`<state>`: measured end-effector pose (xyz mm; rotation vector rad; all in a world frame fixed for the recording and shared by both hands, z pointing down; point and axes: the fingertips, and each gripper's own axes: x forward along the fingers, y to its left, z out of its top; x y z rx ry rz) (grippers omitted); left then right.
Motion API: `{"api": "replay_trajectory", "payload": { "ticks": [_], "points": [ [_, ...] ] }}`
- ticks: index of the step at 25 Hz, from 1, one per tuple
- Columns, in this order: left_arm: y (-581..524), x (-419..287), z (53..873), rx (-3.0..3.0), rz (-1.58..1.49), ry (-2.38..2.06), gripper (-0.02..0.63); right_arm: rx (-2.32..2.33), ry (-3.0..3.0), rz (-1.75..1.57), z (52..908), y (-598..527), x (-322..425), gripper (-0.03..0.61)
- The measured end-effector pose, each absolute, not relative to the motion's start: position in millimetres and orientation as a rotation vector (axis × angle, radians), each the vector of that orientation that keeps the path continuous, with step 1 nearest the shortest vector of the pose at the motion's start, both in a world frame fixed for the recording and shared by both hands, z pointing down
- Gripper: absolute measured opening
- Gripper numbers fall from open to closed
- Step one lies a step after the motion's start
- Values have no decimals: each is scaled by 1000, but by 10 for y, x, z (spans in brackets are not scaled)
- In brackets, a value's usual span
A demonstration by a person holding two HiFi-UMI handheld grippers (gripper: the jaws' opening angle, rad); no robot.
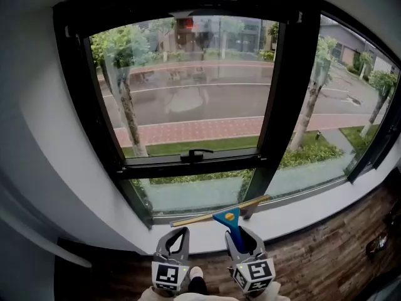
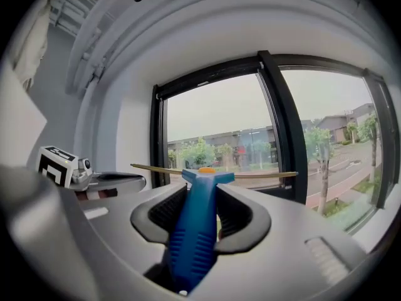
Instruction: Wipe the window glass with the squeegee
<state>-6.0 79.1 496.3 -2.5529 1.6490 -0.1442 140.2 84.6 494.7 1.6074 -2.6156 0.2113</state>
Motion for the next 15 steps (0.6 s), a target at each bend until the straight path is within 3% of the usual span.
{"api": "replay_trajectory", "payload": {
  "ticks": [6, 15],
  "points": [
    [-668, -333, 4316, -2536, -59, 1587, 0, 1754, -2618, 78, 4300, -537, 1224, 149],
    [-1822, -164, 3269, -2461, 22, 1565, -2, 1834, -2711, -229, 3229, -1939, 1262, 147]
  ]
}}
